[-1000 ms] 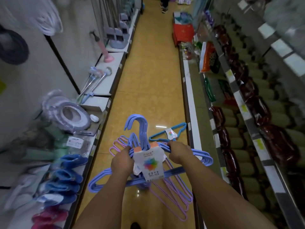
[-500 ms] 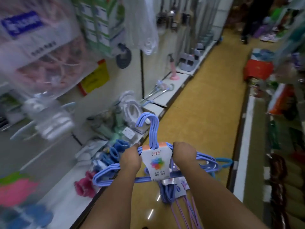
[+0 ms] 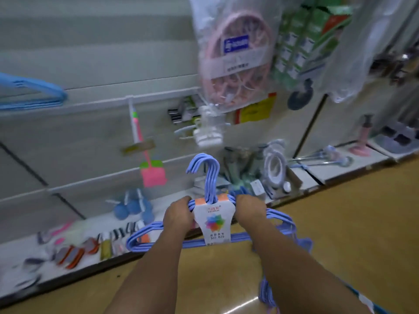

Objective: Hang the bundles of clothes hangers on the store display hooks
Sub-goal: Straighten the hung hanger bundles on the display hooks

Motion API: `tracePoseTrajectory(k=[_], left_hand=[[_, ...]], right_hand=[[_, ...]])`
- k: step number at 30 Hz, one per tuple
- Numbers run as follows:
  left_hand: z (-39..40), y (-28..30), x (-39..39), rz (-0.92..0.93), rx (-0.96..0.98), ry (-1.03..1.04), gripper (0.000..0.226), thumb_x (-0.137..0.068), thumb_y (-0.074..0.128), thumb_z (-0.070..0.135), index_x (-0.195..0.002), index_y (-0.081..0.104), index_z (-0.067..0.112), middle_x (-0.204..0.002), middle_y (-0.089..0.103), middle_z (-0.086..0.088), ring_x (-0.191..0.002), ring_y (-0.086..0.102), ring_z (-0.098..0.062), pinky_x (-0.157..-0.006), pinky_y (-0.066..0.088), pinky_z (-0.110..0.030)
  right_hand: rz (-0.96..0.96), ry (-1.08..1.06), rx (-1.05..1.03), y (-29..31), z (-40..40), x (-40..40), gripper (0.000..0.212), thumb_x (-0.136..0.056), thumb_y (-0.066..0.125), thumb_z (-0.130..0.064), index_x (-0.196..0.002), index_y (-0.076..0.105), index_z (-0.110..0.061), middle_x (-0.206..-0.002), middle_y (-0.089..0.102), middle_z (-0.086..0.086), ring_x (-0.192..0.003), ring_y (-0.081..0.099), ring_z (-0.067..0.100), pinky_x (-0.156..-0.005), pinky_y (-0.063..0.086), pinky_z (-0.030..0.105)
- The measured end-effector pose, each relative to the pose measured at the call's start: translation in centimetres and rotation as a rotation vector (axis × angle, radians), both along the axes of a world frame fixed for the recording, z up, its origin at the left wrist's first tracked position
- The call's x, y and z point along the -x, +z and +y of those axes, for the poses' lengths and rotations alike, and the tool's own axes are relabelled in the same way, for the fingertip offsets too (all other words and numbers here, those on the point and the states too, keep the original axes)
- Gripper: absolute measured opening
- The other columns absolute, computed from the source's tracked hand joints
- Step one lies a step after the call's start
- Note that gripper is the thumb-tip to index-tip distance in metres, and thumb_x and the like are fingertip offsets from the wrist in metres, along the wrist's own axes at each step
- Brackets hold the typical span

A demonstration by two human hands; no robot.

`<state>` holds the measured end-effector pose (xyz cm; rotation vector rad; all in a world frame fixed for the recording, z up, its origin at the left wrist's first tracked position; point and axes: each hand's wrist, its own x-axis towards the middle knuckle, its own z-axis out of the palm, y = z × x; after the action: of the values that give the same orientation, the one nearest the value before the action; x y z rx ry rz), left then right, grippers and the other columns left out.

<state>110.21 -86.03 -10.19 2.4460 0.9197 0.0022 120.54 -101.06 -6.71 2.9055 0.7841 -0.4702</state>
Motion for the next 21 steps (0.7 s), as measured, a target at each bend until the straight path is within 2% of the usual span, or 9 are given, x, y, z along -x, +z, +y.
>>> tracePoseTrajectory(k=[5, 10, 15, 18, 21], left_hand=[[6.3, 0.3, 7.4, -0.015, -0.001, 0.126, 0.024, -0.087, 0.047, 0.003, -0.099, 0.063, 0.016, -0.100, 0.069, -0.010, -0.092, 0.062, -0.031, -0.062, 0.036, -0.028], [12.9, 0.7, 14.9, -0.047, 0.017, 0.216, 0.035, -0.089, 0.048, 0.007, -0.114, 0.065, 0.025, -0.108, 0.070, -0.008, -0.100, 0.063, -0.030, -0.075, 0.045, -0.030], [20.4, 1.4, 23.3, -0.060, 0.029, 0.312, 0.033, -0.085, 0.047, 0.004, -0.108, 0.067, 0.018, -0.104, 0.070, -0.011, -0.098, 0.063, -0.032, -0.078, 0.049, -0.032], [24.0, 2.2, 27.8, -0.064, 0.029, 0.379, 0.035, -0.083, 0.049, 0.003, -0.105, 0.068, 0.023, -0.100, 0.071, -0.008, -0.092, 0.064, -0.029, -0.071, 0.045, -0.028], [27.5, 2.9, 31.8, -0.066, 0.009, 0.443, 0.037, -0.085, 0.048, 0.004, -0.110, 0.067, 0.024, -0.105, 0.071, -0.005, -0.095, 0.064, -0.026, -0.075, 0.047, -0.030]], right_hand=[[0.065, 0.105, -0.059, 0.3, 7.6, 5.3, 0.027, -0.095, 0.048, -0.009, -0.122, 0.052, -0.009, -0.122, 0.061, 0.011, -0.110, 0.060, 0.027, -0.084, 0.048, 0.035], [0.014, 0.175, -0.116, 0.6, 15.4, 11.9, 0.025, -0.094, 0.046, -0.014, -0.117, 0.055, -0.014, -0.117, 0.064, 0.008, -0.109, 0.060, 0.027, -0.088, 0.046, 0.034], [-0.002, 0.277, -0.144, 1.2, 23.8, 19.2, 0.027, -0.091, 0.043, -0.007, -0.114, 0.056, -0.013, -0.117, 0.063, 0.008, -0.108, 0.060, 0.028, -0.084, 0.046, 0.031], [-0.013, 0.344, -0.138, 1.7, 28.3, 23.0, 0.027, -0.092, 0.043, -0.008, -0.116, 0.055, -0.013, -0.117, 0.063, 0.007, -0.108, 0.059, 0.028, -0.083, 0.046, 0.030], [-0.007, 0.417, -0.124, 2.2, 32.9, 26.3, 0.029, -0.093, 0.044, -0.009, -0.120, 0.055, -0.012, -0.118, 0.064, 0.008, -0.108, 0.060, 0.028, -0.084, 0.048, 0.031]])
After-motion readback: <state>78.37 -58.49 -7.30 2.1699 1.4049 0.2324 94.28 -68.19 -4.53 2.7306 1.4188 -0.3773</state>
